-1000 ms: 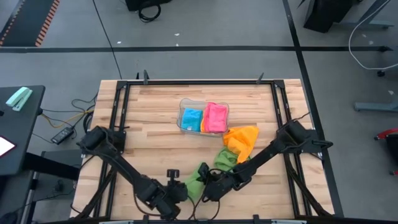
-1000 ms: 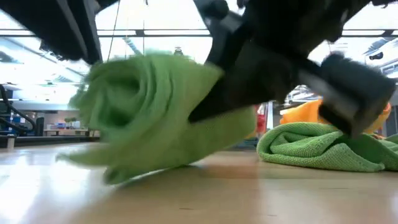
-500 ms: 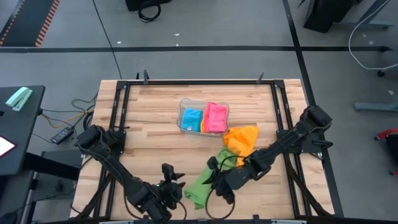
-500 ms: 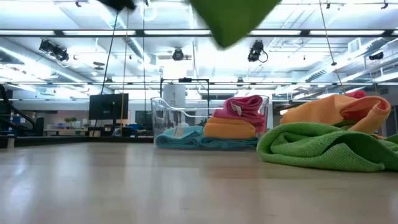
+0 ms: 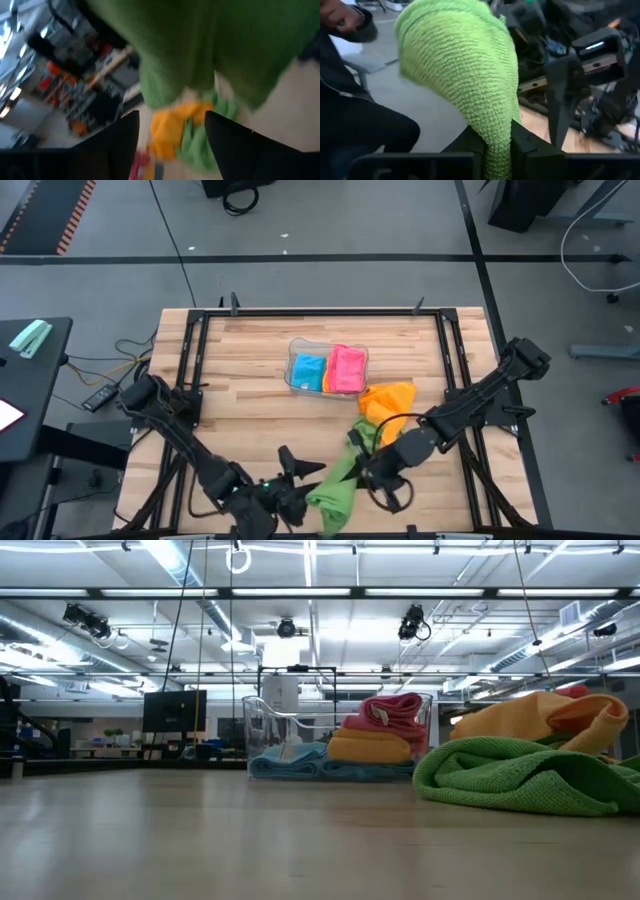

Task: Fold microfiber towels
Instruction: Put the folded green microfiber cloth into the transparent bin

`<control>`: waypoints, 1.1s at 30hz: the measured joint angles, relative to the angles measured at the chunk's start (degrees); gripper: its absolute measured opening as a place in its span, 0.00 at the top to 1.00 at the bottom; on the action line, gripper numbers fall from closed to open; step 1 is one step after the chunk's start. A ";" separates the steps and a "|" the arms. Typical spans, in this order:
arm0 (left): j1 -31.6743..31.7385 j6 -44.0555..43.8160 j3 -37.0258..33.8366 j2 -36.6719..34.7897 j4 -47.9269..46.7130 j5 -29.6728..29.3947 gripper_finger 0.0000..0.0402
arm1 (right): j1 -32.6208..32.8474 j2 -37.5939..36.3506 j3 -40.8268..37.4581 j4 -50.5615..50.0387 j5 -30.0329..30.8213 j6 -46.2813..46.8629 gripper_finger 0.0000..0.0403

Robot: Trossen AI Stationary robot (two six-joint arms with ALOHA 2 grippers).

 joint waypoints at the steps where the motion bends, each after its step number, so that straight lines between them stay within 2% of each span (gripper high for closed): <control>1: 0.19 2.71 0.03 -0.25 3.45 1.18 0.40 | 0.45 -0.61 -0.01 0.07 0.01 -0.52 0.89; 4: 0.22 10.18 0.02 -1.75 12.38 2.96 0.35 | 1.81 -4.31 -0.02 0.28 1.56 -0.82 0.89; 8: 0.19 14.81 0.13 -4.29 22.49 3.31 0.24 | 3.50 -8.77 0.13 -1.84 6.35 -1.91 0.89; 12: 0.17 15.81 0.11 -5.51 24.11 7.81 0.12 | 3.77 -11.12 0.00 -3.45 12.32 -0.22 0.89; 15: 0.84 14.99 0.07 -5.76 25.54 10.77 0.03 | 3.68 -11.67 0.07 -3.13 14.60 -0.32 0.89; 22: 3.12 17.12 0.07 -5.75 28.09 11.21 0.01 | 2.51 -11.96 0.02 -0.38 17.38 -0.85 0.89; 33: 6.62 22.15 0.04 -5.73 35.65 7.08 0.01 | 2.21 -12.11 0.02 2.10 17.57 -3.02 0.89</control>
